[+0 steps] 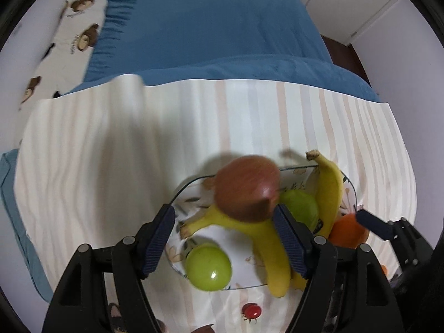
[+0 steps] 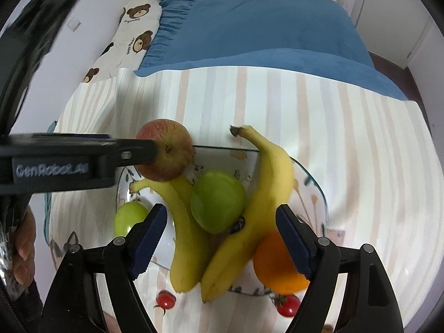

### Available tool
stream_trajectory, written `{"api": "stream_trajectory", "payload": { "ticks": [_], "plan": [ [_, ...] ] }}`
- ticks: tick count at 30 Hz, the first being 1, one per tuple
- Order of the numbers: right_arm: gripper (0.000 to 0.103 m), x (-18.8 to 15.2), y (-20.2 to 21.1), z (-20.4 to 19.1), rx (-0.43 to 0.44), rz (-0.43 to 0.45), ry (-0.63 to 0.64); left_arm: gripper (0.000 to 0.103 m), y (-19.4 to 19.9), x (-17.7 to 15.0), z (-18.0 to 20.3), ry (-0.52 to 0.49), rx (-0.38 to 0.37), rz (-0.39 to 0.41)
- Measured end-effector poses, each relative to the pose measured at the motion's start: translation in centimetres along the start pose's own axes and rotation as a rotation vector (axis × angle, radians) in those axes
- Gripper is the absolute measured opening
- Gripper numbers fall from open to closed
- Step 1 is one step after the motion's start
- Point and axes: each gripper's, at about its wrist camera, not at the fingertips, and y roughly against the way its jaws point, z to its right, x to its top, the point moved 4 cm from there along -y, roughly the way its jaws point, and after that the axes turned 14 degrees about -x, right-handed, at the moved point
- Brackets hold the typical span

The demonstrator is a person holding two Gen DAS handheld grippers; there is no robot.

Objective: Organize fruits
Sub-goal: 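Carry the kiwi and green apple onto the floral plate and open both tools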

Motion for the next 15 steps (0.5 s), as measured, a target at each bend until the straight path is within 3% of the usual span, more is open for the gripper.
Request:
{"api": "stream_trajectory", "payload": {
  "ticks": [8,15],
  "plan": [
    [0.096,-3.4,2.1,1.7,-0.057,0.021,-0.061,0.072,2.7,-4.8,-0.5,-0.001,0.084,0.122],
    [0.099,-6.3,4.2,2.8,-0.126,0.072,-0.095,0.072,4.6,-8.3,0.6,-0.040,0.142,0.198]
  ]
}}
